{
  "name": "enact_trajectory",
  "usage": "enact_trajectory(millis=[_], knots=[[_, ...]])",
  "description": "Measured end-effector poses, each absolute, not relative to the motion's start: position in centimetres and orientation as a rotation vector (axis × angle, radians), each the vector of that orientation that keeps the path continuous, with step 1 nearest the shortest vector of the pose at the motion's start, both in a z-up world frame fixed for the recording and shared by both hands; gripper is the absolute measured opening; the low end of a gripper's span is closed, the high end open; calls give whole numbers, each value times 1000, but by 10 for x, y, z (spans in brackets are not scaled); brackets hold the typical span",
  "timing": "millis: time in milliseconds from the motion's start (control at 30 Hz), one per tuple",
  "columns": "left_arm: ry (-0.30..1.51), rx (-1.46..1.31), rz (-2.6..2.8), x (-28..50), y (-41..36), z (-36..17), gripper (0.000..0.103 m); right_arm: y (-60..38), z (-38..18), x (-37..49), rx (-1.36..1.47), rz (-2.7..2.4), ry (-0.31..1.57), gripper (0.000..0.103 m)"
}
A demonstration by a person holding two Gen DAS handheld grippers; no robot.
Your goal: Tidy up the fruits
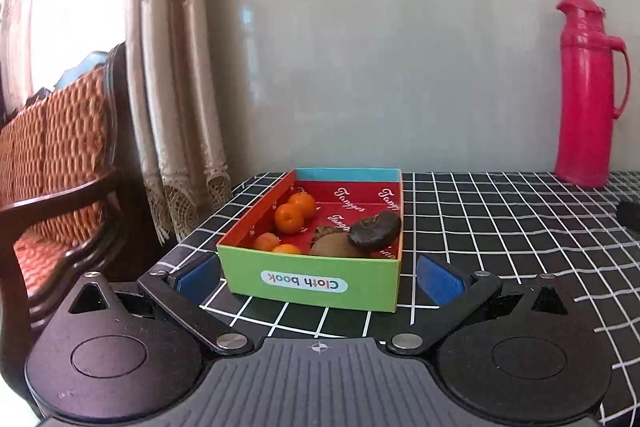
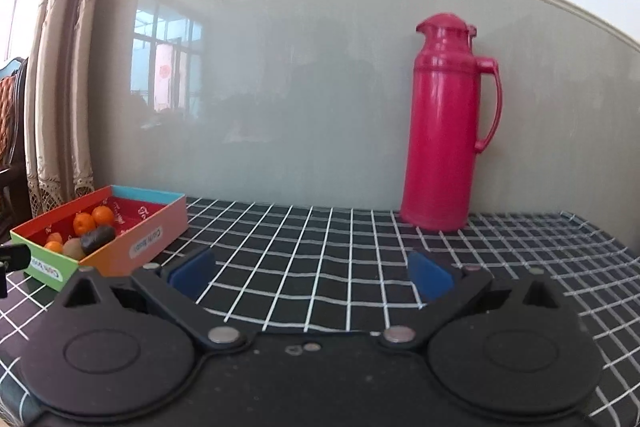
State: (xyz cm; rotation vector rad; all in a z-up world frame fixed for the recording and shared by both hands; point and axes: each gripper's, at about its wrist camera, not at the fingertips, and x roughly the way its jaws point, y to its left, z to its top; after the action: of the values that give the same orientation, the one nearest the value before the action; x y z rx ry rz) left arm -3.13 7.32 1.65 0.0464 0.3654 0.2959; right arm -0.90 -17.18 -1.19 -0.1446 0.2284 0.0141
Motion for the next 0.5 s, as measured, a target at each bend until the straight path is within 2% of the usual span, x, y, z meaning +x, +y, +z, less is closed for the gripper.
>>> enact_trajectory(millis=[500], knots=[[358,50,305,-33,78,17,103,-154,-21,-5,-223,38,257,103]])
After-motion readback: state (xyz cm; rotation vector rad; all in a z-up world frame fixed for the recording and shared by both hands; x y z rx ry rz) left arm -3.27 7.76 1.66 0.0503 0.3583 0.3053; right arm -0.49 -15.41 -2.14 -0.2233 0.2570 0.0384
